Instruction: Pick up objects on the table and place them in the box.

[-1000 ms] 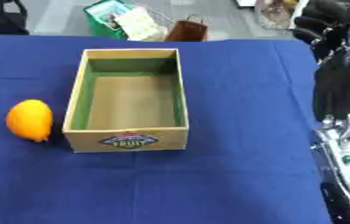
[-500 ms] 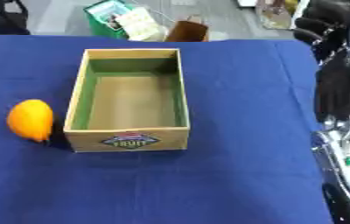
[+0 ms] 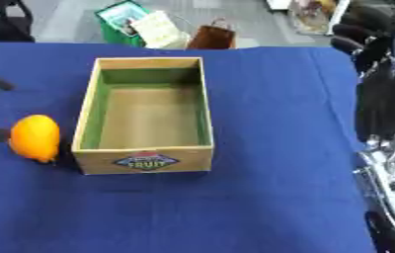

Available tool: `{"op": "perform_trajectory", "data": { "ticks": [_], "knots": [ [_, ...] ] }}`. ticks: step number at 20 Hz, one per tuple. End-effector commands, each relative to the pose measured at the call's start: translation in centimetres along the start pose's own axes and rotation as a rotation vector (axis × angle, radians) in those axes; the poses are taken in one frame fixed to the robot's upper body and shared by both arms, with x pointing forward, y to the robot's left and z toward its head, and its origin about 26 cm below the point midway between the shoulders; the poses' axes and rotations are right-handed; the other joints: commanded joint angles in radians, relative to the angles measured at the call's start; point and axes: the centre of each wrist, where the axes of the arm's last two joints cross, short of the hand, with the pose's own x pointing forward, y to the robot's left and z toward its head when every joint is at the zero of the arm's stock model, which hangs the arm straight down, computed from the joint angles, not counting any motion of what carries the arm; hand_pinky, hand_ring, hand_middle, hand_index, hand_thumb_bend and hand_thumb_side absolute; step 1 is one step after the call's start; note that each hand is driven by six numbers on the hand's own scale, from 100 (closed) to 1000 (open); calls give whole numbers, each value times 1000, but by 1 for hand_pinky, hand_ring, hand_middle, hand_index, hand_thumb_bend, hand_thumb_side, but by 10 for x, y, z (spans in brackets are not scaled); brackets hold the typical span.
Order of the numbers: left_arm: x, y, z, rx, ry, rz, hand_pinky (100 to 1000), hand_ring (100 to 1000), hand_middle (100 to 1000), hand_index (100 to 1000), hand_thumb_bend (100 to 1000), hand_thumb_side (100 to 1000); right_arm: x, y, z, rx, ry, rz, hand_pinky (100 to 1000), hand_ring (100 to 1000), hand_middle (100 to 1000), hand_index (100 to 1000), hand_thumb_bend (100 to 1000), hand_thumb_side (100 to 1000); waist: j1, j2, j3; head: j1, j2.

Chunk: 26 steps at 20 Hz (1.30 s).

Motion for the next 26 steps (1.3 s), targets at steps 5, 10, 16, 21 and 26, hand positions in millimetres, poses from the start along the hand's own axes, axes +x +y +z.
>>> {"op": "perform_trajectory", "data": {
  "ticks": [5, 10, 16, 21, 26],
  "knots": [
    [-12, 14, 13, -49, -18, 18, 795, 845, 872, 984, 592, 835, 6, -2, -4, 11, -23, 13, 774, 762, 701, 793, 100, 1000, 8, -15, 3, -4, 6],
    [-14, 17, 17, -21, -17, 92, 805, 857, 873, 976, 682, 940, 6, -3, -4, 11, -23, 14, 774, 762, 701, 792, 100, 1000, 7, -16, 5, -15, 17],
    [-13, 13, 14, -41, -11, 140, 799, 851, 864, 973, 657, 891, 5, -2, -3, 12, -20, 13, 774, 762, 700, 790, 100, 1000, 8, -15, 2, -19, 18],
    [-8, 4, -1, -71, 54, 65, 776, 840, 864, 981, 668, 862, 5, -2, -3, 16, -20, 11, 774, 764, 700, 788, 100, 1000, 6, -16, -3, -11, 11],
    [-6, -11, -16, -79, 111, 9, 757, 824, 848, 984, 667, 853, 5, -2, -3, 15, -20, 10, 774, 763, 699, 787, 100, 1000, 3, -15, -7, 1, 0]
  ]
}}
